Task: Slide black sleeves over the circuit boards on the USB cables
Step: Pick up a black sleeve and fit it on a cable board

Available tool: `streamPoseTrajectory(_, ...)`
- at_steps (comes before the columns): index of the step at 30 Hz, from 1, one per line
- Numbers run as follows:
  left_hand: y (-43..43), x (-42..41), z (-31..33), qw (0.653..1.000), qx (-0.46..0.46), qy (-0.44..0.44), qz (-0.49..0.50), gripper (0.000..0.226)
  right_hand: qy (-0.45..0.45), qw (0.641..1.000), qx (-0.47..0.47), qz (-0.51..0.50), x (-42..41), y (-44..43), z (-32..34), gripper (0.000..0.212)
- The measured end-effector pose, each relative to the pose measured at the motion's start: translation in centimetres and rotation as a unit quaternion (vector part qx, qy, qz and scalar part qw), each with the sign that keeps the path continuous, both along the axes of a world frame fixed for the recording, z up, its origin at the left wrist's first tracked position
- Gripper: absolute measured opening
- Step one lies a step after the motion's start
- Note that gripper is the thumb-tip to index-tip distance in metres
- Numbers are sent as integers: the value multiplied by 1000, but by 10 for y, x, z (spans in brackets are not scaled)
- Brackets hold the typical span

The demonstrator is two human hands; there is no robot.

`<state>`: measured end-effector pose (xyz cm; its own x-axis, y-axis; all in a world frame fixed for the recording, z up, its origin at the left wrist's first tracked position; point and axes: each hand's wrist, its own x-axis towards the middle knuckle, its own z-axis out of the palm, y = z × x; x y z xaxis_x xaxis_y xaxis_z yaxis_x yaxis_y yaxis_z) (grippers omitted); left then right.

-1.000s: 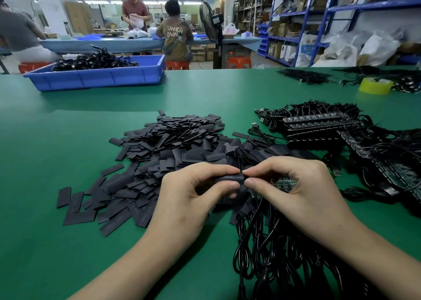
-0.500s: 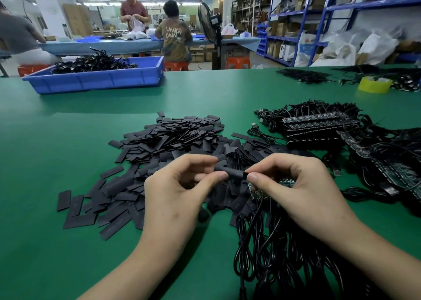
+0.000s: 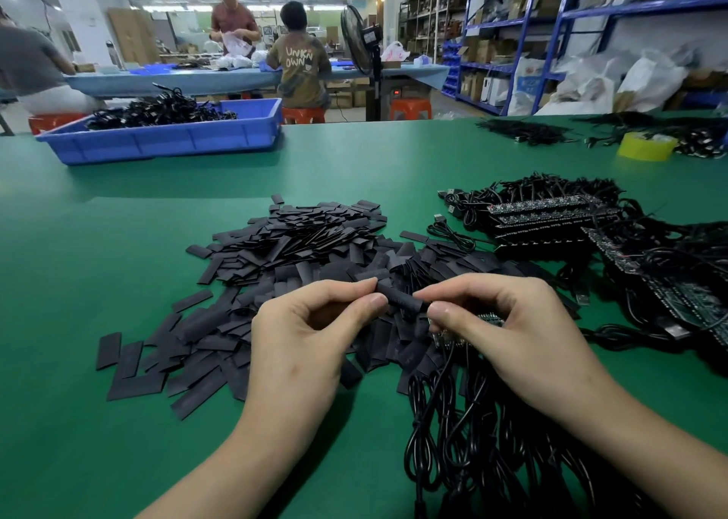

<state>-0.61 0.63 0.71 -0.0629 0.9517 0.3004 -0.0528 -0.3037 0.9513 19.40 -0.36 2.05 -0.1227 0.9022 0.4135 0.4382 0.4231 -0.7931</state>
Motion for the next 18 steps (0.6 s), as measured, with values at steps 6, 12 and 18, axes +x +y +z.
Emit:
streamPoseTrajectory(6, -1, 0, 0, 1000, -10, -8, -7, 23, -25, 999, 27, -16, 0, -2, 0, 16)
streamPoseTrajectory(12, -1, 1, 1, 1000, -16, -6, -10, 22, -37, 998, 46, -19, -1, -3, -1, 15)
streamPoseTrajectory(18, -2, 1, 0, 999, -20, -4, -26, 29, -44, 997, 61, -22, -1, -3, -1, 12)
